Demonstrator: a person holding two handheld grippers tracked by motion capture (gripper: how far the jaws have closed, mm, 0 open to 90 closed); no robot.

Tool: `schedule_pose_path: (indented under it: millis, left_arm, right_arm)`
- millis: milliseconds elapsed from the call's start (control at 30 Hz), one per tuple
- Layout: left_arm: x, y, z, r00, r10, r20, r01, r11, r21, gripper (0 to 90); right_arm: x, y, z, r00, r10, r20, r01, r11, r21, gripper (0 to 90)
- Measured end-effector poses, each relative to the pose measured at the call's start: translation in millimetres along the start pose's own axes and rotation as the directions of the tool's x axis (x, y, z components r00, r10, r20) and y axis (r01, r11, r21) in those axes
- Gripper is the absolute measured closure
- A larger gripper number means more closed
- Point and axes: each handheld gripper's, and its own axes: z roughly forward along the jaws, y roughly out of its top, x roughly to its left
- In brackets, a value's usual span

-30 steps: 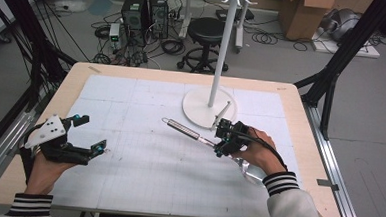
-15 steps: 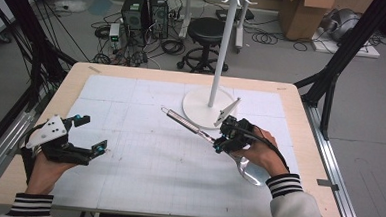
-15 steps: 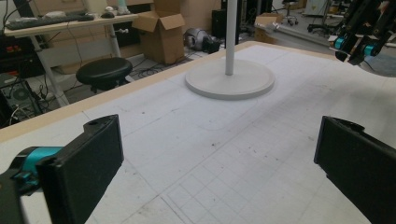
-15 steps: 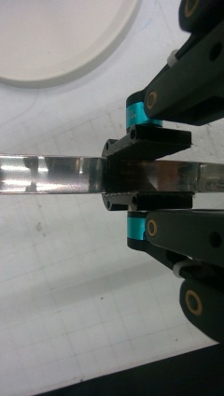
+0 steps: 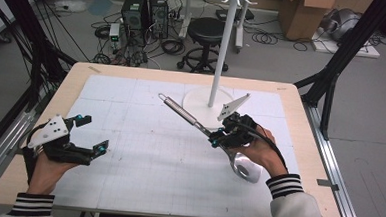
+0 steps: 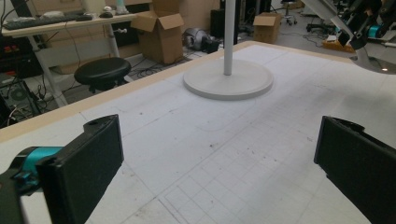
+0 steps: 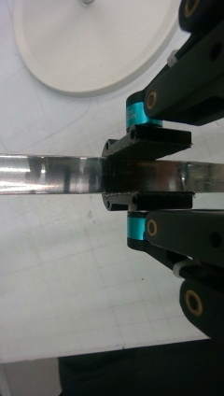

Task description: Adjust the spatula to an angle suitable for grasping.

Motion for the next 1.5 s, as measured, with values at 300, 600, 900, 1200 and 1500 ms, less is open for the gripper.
schedule_pose_path:
  millis: [300, 600, 900, 1200, 1500]
  left_arm:
    - [-1.7, 3.0, 1.1, 1.0000, 0.004, 0.006, -0.004, 1.0000, -0.006, 1.7]
    - [-4.5, 8.7, 1.7, 0.9999, 0.008, 0.007, -0.008, 0.9998, -0.017, 1.8]
    - [-8.0, 18.3, 3.8, 0.9998, 0.016, 0.011, -0.016, 0.9992, -0.036, 1.8]
    - [-10.4, 28.1, 8.4, 0.9996, 0.028, 0.007, -0.027, 0.9989, -0.038, 1.8]
    - [-9.9, 33.3, 11.5, 0.9994, 0.035, 0.007, -0.035, 0.9987, -0.037, 1.8]
  right_arm:
    - [3.1, 3.2, -7.2, 0.9998, 0.007, -0.018, -0.009, 0.989, -0.150, 74.5]
    - [10.4, 6.8, -11.2, 1.0000, -0.003, -0.001, 0.003, 0.962, -0.273, 74.5]
    - [17.7, 9.8, -17.6, 0.9995, 0.007, 0.030, 0.006, 0.912, -0.410, 74.5]
    - [20.6, 10.9, -21.2, 0.9990, 0.012, 0.044, 0.011, 0.876, -0.482, 74.5]
    - [23.7, 12.2, -24.2, 0.9973, 0.041, 0.060, 0.002, 0.804, -0.594, 74.4]
